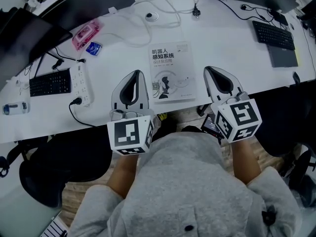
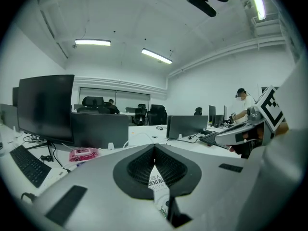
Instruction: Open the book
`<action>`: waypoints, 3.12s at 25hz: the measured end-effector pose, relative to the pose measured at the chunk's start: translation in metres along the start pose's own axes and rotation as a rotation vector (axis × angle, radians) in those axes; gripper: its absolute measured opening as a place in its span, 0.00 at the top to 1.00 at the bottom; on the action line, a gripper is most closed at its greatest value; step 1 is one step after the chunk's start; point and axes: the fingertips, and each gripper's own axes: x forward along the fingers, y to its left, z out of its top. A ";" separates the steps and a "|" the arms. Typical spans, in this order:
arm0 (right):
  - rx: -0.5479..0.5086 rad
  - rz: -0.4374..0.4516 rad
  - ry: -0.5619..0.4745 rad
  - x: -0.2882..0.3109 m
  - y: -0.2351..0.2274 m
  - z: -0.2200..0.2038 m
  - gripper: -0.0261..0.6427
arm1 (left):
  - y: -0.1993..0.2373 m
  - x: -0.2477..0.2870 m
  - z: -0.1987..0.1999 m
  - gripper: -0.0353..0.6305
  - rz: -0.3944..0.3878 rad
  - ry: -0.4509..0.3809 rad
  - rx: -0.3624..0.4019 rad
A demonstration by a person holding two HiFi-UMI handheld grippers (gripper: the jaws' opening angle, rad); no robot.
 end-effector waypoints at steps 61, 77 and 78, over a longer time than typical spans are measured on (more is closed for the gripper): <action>0.484 0.054 0.406 0.077 -0.021 -0.217 0.81 | 0.023 0.086 -0.181 0.93 -0.027 0.388 -0.036; 0.551 0.089 0.314 0.062 -0.010 -0.179 0.91 | 0.026 0.075 -0.157 0.93 -0.001 0.349 -0.040; 0.547 0.104 0.306 0.060 -0.005 -0.171 0.91 | 0.027 0.073 -0.151 0.93 0.003 0.341 -0.040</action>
